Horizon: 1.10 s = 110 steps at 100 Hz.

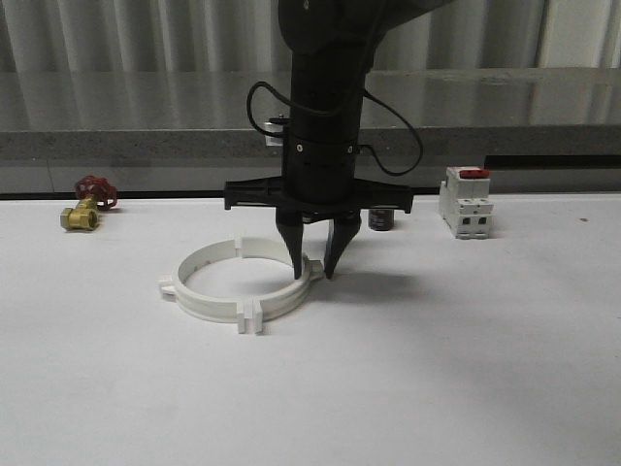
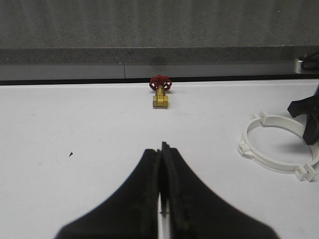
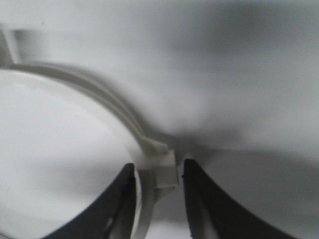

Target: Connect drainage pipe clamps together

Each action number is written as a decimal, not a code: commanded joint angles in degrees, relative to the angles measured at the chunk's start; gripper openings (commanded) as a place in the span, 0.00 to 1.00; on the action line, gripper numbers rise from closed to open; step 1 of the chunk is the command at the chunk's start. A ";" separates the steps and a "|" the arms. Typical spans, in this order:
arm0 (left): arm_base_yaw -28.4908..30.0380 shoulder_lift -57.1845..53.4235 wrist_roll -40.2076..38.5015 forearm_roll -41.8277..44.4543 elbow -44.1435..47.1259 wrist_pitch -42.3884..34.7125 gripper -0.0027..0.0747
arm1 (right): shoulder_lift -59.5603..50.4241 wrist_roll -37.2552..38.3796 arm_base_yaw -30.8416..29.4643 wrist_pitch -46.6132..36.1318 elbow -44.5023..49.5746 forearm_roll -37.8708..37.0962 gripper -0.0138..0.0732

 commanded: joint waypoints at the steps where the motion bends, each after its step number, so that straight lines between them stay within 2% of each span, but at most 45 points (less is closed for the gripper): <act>1: 0.19 0.63 -0.12 -0.14 -1.45 -4.82 0.01 | -3.75 0.07 0.02 -1.39 -1.79 -0.26 0.65; 10: 0.19 0.63 -0.12 -0.14 -1.45 -4.82 0.01 | -3.75 0.07 0.14 -1.49 -1.79 -0.26 0.74; 36: 0.19 0.63 -0.12 -0.14 -1.45 -4.82 0.01 | -5.57 -0.16 0.40 -0.39 -1.72 0.00 0.73; 56: 0.19 0.63 -0.12 -0.14 -1.45 -4.82 0.01 | -10.73 -5.50 0.83 1.71 2.70 2.83 0.72; 61: 0.19 0.63 -0.12 -0.14 -1.45 -4.82 0.01 | -12.62 -6.64 0.89 0.94 5.35 2.77 0.69; 68: 0.19 0.63 -0.12 -0.14 -1.45 -4.82 0.01 | -15.65 -9.84 0.89 0.02 9.63 2.77 0.59; 90: 0.19 0.63 -0.12 -0.14 -1.45 -4.82 0.01 | -25.85 -16.56 0.33 -3.93 24.12 2.92 0.07; 110: 0.19 0.63 -0.12 -0.14 -1.45 -4.82 0.01 | -35.80 -17.08 -1.06 -8.50 37.39 1.14 0.08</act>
